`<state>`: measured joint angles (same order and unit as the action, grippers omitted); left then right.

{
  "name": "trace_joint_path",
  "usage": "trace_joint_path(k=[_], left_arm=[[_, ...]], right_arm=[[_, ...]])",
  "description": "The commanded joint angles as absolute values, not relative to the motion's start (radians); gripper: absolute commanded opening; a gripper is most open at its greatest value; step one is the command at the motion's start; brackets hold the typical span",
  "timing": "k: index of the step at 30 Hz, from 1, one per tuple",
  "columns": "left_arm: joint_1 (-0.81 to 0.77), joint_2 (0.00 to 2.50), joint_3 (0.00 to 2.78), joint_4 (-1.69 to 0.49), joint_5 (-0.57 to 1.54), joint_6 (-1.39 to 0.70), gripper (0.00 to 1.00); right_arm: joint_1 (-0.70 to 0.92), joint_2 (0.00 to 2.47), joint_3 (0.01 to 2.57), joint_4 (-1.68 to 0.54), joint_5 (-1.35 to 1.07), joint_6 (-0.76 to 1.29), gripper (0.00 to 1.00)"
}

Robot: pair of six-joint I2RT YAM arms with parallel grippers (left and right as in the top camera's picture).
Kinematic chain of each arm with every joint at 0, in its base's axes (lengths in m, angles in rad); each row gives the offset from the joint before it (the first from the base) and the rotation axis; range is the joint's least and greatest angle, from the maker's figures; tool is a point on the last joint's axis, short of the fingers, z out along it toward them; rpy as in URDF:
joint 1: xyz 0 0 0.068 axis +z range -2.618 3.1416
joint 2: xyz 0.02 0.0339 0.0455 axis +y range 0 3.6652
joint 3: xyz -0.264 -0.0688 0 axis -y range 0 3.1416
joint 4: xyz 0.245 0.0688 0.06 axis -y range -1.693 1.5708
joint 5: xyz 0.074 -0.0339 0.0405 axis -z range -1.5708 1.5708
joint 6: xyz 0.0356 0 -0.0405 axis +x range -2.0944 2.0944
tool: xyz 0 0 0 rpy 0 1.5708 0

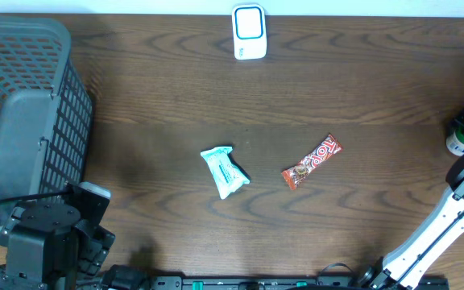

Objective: Scan the item barcode
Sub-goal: 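Carry the jar to the far right edge and release it, then move the right gripper back over the red TOP bar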

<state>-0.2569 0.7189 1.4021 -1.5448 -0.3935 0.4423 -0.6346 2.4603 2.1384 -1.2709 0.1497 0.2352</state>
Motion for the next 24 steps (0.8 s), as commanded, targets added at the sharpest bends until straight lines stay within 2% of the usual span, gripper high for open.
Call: trace_joint_path(k=[1, 3, 10, 18, 24], left_arm=[[-0.253, 0.719, 1.408, -1.544, -0.392, 0.433, 0.98], [-0.253, 0.719, 1.408, -1.544, -0.392, 0.433, 0.98], [-0.253, 0.719, 1.408, -1.544, -0.392, 0.433, 0.98], [-0.253, 0.719, 1.408, -1.544, -0.392, 0.433, 0.98], [-0.253, 0.719, 1.408, -1.544, -0.392, 0.432, 0.98]], right_arm=[[-0.668, 2.493, 2.137, -1.273, 0.147, 0.193, 0.7], [-0.685, 2.491, 2.138, -1.277, 0.135, 0.193, 0.99], [-0.743, 2.408, 2.141, -1.324, 0.125, 0.194, 0.99], [-0.76, 2.127, 2.141, -1.292, 0.01, 0.194, 0.99], [-0.72, 1.93, 2.141, -1.253, -0.324, 0.194, 0.99]])
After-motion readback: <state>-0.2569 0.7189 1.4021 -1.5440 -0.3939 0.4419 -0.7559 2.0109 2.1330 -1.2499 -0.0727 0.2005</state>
